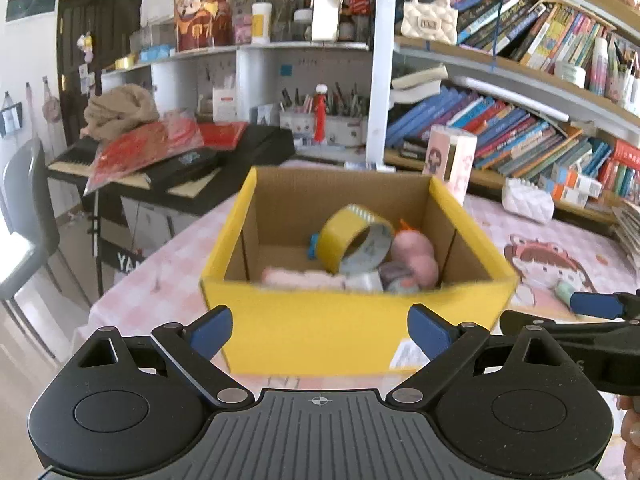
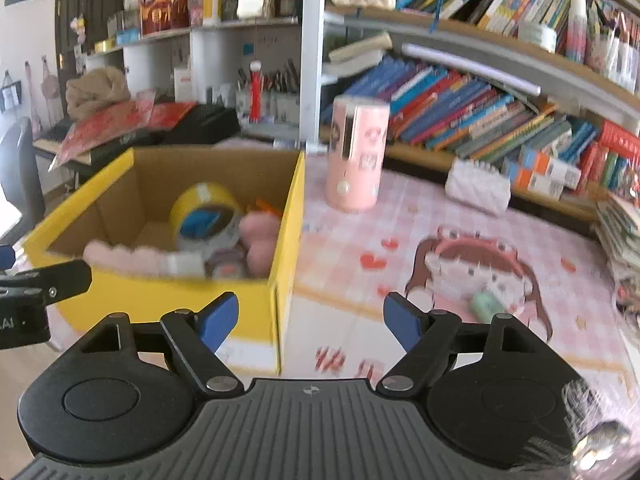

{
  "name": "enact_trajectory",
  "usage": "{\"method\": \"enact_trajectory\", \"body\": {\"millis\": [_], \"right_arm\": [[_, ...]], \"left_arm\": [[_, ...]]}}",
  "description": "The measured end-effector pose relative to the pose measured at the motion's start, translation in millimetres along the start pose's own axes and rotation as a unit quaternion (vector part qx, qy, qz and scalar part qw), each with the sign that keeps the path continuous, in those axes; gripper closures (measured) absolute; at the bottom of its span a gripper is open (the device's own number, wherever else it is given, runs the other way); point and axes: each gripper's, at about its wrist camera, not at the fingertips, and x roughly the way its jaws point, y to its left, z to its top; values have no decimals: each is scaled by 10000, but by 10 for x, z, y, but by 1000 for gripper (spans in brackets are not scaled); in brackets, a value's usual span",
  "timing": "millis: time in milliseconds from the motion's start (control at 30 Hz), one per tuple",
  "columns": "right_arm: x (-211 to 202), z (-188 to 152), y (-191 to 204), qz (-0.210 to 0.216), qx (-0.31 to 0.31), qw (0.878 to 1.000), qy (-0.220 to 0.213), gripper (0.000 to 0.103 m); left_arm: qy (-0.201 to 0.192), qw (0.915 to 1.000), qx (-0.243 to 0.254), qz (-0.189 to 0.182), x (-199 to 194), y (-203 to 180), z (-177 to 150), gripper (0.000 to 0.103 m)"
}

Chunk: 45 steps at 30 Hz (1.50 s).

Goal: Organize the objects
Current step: 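Lift both open tools from the box and move toward the green eraser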

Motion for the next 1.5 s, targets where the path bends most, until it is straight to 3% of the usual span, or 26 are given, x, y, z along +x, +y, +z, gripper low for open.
{"method": "enact_trajectory", "body": {"millis": [267,933,1500], "right_arm": [[-209,-240,148,2,44,9998,190,21],[-651,-676,243,-171,185,9992,309,18],[-941,-1019,-28,-776,606,9939,494,13]], "left_arm": [[285,9995,108,-125,-170,58,-229,7],[363,9986,169,-341,-545,67,-539,4],[533,9897,768,-1085,-614,-364,-706,4]]}}
